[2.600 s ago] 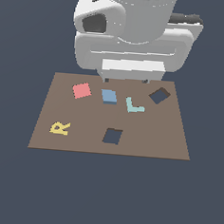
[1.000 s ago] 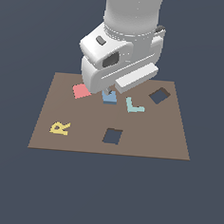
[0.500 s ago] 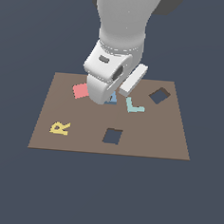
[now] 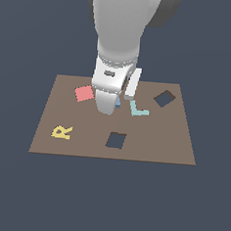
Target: Insert a designated object into the corresponding slot on a board.
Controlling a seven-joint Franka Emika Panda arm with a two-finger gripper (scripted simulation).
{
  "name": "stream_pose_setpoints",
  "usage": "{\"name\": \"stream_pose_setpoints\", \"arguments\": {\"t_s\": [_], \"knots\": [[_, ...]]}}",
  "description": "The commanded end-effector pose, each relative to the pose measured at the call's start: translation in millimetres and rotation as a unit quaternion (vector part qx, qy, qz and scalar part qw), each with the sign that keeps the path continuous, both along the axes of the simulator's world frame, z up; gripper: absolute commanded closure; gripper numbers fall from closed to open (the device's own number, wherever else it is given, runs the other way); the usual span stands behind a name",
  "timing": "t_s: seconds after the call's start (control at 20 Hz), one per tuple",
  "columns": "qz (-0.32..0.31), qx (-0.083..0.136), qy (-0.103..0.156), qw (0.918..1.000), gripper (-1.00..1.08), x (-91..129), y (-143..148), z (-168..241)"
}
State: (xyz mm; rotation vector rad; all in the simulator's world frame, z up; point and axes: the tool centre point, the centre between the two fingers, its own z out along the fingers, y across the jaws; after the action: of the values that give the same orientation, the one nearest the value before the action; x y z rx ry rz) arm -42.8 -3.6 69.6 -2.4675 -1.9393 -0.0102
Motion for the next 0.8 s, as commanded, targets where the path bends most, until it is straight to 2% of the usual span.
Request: {"name": "stream_pose_setpoints", "arguments": {"t_s": [0.0,0.4,0.75], "knots": [[0.031,-0.001,0.000,0.9995,-0.92,-0.5,-2.7,-5.2],[0.095,-0.003,0.001,0.9955,-0.92,-1.0,-8.9,-16.5],[0.113,-0.003,0.001,0.9936,-0.92,-0.7,-10.7,-19.6]]}}
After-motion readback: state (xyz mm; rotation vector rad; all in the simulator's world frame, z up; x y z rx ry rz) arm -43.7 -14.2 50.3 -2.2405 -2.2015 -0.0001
